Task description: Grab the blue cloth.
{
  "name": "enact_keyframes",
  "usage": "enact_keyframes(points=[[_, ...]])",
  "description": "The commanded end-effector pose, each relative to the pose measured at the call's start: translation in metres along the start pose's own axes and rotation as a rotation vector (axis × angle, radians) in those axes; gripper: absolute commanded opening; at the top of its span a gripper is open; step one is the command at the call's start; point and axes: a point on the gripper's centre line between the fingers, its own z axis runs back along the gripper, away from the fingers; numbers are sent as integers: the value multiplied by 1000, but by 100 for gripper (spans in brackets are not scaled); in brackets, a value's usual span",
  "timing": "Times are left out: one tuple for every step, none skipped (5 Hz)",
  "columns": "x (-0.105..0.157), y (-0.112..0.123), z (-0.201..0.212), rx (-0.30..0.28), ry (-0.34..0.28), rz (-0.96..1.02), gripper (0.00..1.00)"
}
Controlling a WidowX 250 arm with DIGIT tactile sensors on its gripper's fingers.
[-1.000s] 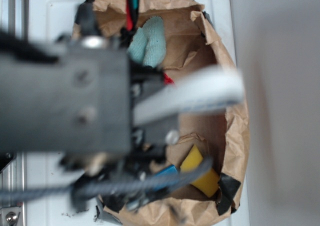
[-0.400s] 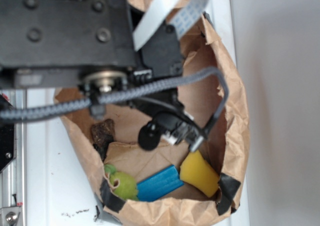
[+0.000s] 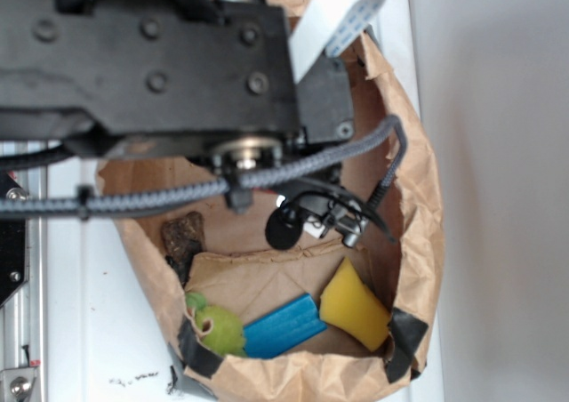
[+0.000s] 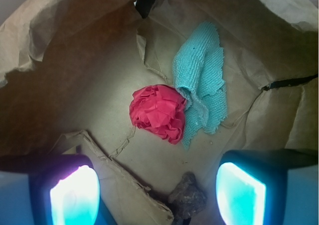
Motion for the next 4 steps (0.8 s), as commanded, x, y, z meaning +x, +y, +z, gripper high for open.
enact_keyframes(points=[[10, -1, 15, -47, -35, 19, 100], [10, -1, 15, -47, -35, 19, 100], [17, 2, 3, -57, -72, 90, 100], [29, 8, -12, -36, -101, 126, 100]])
